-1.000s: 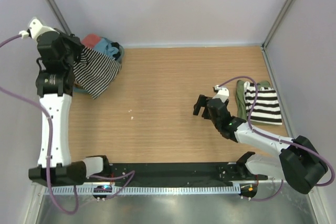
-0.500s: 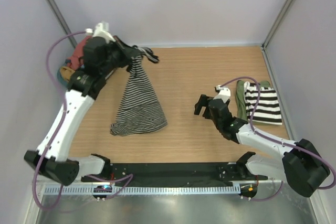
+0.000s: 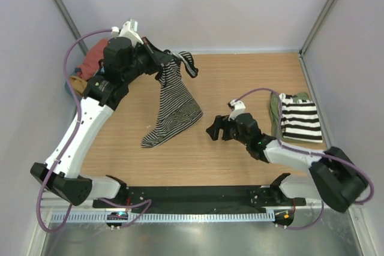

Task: Fold and stack the tank tops
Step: Move the tank top to the center of the board

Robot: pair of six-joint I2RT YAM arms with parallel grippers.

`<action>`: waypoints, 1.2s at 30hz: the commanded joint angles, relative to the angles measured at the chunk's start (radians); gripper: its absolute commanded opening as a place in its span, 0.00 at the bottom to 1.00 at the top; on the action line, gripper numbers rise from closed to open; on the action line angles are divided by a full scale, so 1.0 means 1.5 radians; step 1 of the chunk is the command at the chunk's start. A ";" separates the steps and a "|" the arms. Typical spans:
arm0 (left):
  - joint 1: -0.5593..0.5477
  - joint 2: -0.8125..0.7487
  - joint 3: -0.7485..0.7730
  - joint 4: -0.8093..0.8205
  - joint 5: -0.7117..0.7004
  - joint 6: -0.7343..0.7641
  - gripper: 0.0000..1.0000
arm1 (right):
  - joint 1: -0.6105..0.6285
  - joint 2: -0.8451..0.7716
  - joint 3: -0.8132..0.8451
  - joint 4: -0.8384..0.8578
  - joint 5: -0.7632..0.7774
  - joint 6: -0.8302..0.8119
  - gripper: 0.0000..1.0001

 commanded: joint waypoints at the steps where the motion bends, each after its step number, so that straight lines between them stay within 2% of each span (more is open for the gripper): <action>1: 0.003 -0.004 -0.016 0.032 0.022 -0.003 0.00 | 0.016 0.101 0.064 0.070 -0.108 -0.028 0.85; 8: 0.002 0.001 -0.004 0.027 0.036 0.005 0.00 | 0.021 0.167 0.145 0.038 -0.102 -0.049 0.93; 12: 0.003 0.011 0.013 0.013 0.034 0.016 0.00 | 0.021 0.207 0.177 0.047 -0.120 -0.077 0.92; 16: 0.003 0.020 0.021 -0.016 0.018 0.035 0.00 | 0.022 0.255 0.213 0.022 -0.099 -0.121 0.84; 21: 0.003 0.027 0.021 -0.018 0.040 0.048 0.00 | 0.031 0.288 0.237 0.011 -0.068 -0.188 0.87; 28: 0.002 0.027 0.072 -0.078 0.121 0.085 0.00 | 0.036 0.270 0.227 0.045 -0.129 -0.226 0.94; 36: 0.003 -0.011 0.133 -0.160 0.154 0.133 0.00 | 0.078 0.152 0.174 0.045 -0.132 -0.241 0.89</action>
